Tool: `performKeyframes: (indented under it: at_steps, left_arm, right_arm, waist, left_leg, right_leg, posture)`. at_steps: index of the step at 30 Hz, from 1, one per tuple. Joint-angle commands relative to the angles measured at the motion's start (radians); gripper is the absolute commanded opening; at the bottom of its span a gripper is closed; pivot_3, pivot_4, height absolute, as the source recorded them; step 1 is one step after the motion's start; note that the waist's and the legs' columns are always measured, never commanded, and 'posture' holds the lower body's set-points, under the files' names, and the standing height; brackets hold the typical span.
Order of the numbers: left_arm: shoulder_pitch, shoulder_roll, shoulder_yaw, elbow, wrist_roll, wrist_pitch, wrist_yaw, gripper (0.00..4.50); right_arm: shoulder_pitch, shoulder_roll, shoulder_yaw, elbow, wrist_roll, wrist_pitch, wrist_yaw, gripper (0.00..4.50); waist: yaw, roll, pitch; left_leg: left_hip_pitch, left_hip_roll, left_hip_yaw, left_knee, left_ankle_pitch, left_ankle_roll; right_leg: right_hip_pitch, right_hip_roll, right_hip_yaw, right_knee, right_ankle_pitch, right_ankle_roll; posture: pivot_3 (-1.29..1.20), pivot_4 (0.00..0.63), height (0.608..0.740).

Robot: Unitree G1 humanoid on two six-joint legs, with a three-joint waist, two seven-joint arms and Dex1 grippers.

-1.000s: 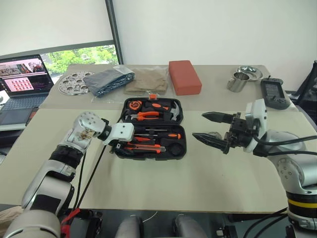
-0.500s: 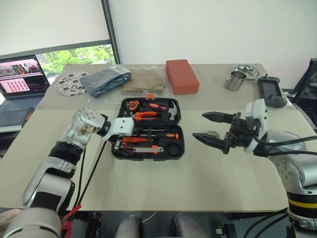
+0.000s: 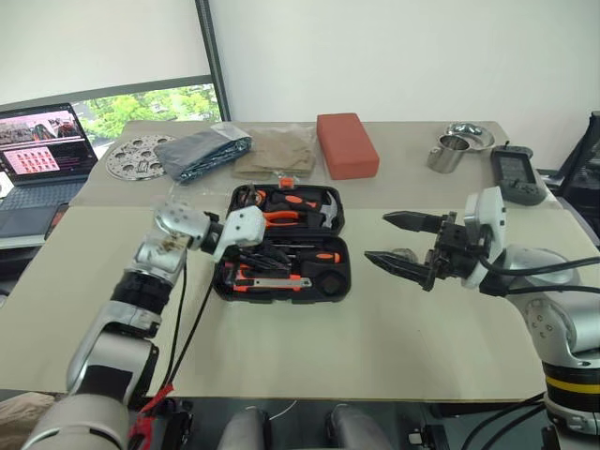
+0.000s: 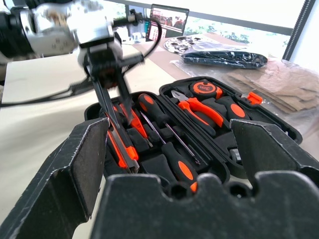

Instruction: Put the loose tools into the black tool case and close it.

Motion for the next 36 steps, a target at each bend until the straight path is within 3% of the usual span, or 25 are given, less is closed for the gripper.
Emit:
performKeyframes:
  at_steps: [1,15,36]
  left_arm:
    - [0.012,-0.012,-0.01,0.077,0.028,-0.081,0.02,0.1]
    - [-0.02,-0.054,-0.015,0.335,0.094,-0.226,0.084,0.1]
    - [0.012,-0.076,-0.021,0.401,0.116,-0.269,0.103,0.1]
  right_arm:
    - [-0.002,-0.013,-0.023,-0.028,0.003,-0.023,-0.003,4.5]
    - [0.079,-0.123,-0.03,-0.033,0.012,-0.001,0.072,4.5]
    - [0.108,-0.161,-0.031,-0.031,-0.001,-0.003,0.1,4.5]
  waist:
    - [0.0,0.0,0.0]
    - [0.009,0.0,0.0]
    - [0.007,-0.001,0.0]
  left_leg:
    - [0.0,0.0,0.0,0.0,0.0,0.0]
    - [0.003,-0.001,0.0,0.001,0.001,0.002]
    - [0.007,-0.001,-0.002,0.001,0.002,0.004]
  right_leg:
    - [0.0,0.0,0.0,0.0,0.0,0.0]
    - [0.004,-0.001,0.0,0.001,-0.003,0.006]
    - [0.013,-0.001,-0.001,0.0,-0.004,0.008]
  posture:
    - [0.0,0.15,0.74]
    - [0.0,0.15,0.74]
    - [0.0,0.15,0.74]
